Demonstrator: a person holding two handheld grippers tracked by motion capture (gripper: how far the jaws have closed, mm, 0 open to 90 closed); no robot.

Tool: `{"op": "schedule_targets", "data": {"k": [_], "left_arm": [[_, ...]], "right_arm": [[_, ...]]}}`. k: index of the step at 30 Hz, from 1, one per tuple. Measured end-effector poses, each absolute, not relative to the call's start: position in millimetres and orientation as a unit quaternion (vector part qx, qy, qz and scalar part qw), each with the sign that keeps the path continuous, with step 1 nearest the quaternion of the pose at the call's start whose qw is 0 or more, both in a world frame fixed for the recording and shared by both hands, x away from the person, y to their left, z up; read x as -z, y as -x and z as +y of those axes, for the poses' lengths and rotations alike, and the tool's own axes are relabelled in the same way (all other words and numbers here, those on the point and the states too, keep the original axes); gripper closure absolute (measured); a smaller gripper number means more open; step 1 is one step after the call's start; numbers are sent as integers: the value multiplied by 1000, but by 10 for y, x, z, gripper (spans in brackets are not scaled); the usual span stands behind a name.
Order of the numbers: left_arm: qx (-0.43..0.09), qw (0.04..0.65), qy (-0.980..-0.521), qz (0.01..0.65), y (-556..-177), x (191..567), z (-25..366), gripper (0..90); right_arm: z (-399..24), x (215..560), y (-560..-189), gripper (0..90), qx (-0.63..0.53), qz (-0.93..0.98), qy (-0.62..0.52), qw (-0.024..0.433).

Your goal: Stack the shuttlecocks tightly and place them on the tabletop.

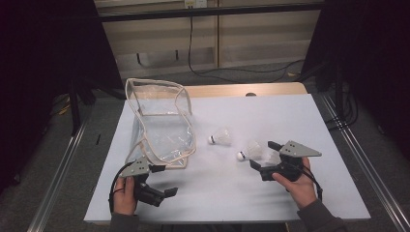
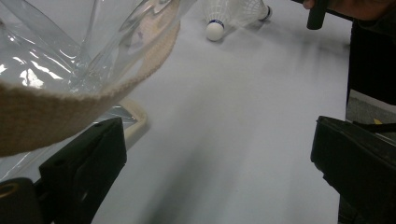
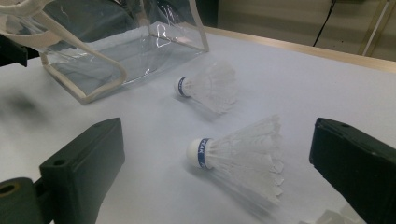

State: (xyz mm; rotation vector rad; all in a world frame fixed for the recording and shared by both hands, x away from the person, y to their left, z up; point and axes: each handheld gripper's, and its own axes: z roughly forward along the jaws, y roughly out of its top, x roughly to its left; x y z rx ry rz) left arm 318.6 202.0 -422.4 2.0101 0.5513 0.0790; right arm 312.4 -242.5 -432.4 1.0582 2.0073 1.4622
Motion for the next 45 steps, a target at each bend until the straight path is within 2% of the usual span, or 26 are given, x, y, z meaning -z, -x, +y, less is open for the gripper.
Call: {"op": "schedule_targets", "data": {"k": [36, 45], "left_arm": [[-29, 501, -835, 228, -3192, 4228, 2016, 35], [-29, 501, -834, 228, -3192, 4231, 2011, 35]], "right_arm": [[-2317, 4328, -3276, 49, -493, 741, -398, 221], [-2272, 4349, -3327, 126, -486, 742, -412, 207]]}}
